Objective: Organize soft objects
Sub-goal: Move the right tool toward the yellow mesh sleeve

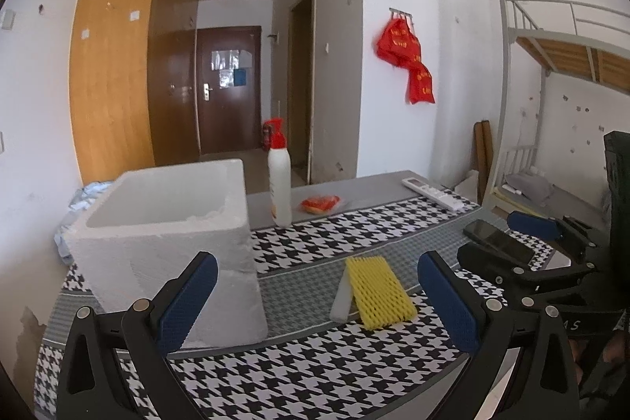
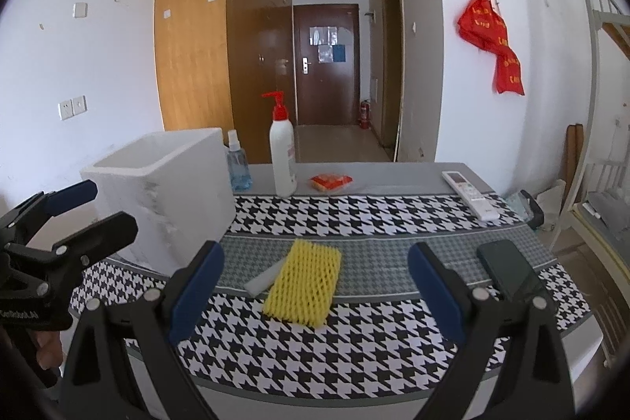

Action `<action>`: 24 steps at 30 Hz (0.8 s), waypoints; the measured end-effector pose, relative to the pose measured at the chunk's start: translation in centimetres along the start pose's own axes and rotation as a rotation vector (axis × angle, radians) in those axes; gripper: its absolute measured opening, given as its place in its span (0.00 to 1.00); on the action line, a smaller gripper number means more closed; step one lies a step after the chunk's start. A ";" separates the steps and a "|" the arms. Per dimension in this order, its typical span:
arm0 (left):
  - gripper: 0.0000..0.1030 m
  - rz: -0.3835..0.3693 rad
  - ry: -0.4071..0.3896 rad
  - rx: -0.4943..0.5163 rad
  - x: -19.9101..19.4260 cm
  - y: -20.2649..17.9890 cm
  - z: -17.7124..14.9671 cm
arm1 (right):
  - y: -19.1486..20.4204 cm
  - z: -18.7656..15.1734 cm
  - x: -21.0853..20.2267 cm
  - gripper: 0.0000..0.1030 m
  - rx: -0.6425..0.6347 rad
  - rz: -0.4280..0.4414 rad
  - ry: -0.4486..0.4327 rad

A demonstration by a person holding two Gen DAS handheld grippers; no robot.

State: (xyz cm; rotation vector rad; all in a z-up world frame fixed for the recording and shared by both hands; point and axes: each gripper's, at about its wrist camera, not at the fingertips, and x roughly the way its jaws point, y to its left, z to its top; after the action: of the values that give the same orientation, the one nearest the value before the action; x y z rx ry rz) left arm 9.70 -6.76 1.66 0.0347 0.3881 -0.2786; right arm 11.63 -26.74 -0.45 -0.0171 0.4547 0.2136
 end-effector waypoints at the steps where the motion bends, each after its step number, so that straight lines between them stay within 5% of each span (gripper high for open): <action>1: 0.99 0.001 0.004 0.001 0.2 -0.1 -0.2 | -0.1 -0.2 0.3 0.94 0.001 -0.006 0.008; 11: 0.99 -0.021 0.081 0.006 3.0 -0.8 -1.6 | -1.3 -1.6 3.2 0.94 0.009 -0.015 0.097; 24: 0.99 0.055 0.148 -0.008 4.7 0.1 -3.6 | -0.9 -3.1 6.9 0.94 -0.004 0.016 0.198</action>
State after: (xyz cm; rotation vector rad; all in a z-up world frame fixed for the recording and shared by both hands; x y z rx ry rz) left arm 12.63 -7.59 -3.42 0.0581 0.5345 -0.2212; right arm 16.48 -26.45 -6.25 -0.0390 0.6513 0.2300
